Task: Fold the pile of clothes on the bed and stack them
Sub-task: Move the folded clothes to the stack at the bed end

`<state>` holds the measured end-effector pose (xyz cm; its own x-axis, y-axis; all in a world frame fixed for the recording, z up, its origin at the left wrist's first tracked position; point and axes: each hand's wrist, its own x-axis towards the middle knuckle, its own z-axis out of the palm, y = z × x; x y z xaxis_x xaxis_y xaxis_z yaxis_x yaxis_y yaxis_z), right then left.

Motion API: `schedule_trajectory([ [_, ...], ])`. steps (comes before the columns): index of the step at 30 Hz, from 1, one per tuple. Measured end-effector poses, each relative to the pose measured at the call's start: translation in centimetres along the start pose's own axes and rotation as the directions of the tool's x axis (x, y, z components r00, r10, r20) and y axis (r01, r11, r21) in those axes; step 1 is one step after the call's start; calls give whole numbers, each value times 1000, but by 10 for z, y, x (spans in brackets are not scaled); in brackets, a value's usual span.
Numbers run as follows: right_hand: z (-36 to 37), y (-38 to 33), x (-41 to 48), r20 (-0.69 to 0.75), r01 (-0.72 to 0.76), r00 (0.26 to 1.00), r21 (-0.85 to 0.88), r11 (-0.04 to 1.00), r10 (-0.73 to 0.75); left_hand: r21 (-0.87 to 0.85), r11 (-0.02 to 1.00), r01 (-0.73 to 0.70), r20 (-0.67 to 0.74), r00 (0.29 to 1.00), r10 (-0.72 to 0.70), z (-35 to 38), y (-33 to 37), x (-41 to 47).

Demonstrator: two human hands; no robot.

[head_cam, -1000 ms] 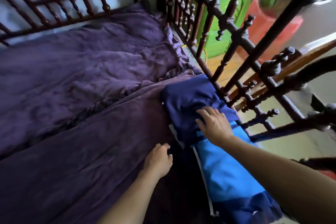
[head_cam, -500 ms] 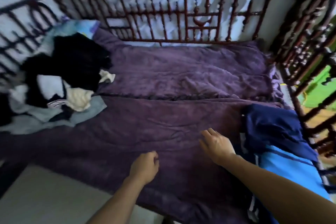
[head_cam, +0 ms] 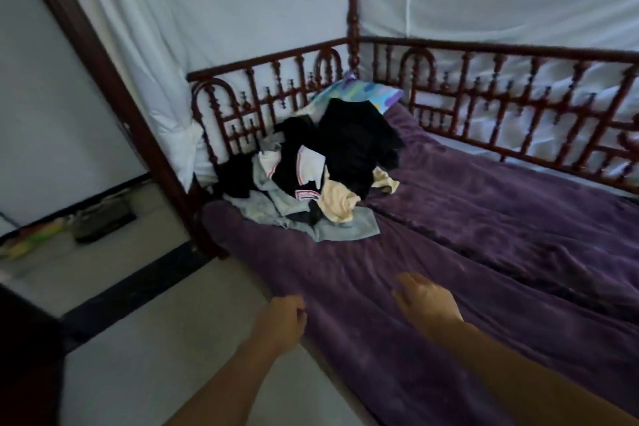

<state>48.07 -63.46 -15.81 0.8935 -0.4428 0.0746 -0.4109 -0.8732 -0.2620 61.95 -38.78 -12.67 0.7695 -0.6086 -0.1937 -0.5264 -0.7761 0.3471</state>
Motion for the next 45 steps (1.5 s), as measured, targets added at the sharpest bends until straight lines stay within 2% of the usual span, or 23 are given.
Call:
schedule_trajectory([
  [6, 13, -105, 92, 7, 68, 998, 42, 997, -69, -110, 994, 29, -37, 999, -33, -81, -95, 32],
  [11, 20, -149, 162, 31, 93, 995, 56, 994, -95, -156, 988, 20, -47, 999, -28, -115, -144, 85],
  [18, 72, -159, 279, 95, 5, 995, 88, 996, -13, -127, 991, 41, 19, 999, -39, -125, -196, 191],
  [22, 109, -160, 362, 130, -63, 990, 130, 989, 46, -61, 997, 45, 13, 999, -44, -136, -228, 269],
  [26, 139, -166, 434, 205, -107, 975, 92, 990, 87, 0, 997, 76, 45, 996, -76, -146, -251, 348],
  [30, 154, -169, 477, 256, -166, 957, 90, 982, 138, 1, 1000, 29, 108, 994, -29, -148, -255, 421],
  [33, 165, -161, 500, 266, -208, 947, 71, 975, 183, 38, 995, -87, 144, 986, 81, -133, -252, 481],
  [37, 184, -141, 520, 281, -346, 902, 22, 938, 327, 85, 950, -299, 274, 924, 266, -100, -241, 567],
  [40, 204, -131, 527, 313, -464, 838, -23, 886, 447, 127, 872, -473, 392, 831, 394, -70, -229, 625],
  [43, 230, -128, 530, 303, -582, 775, 2, 813, 555, 188, 709, -680, 473, 695, 541, -40, -212, 676],
  [45, 248, -132, 531, 298, -656, 731, 63, 752, 614, 238, 545, -804, 504, 582, 638, -20, -199, 708],
])
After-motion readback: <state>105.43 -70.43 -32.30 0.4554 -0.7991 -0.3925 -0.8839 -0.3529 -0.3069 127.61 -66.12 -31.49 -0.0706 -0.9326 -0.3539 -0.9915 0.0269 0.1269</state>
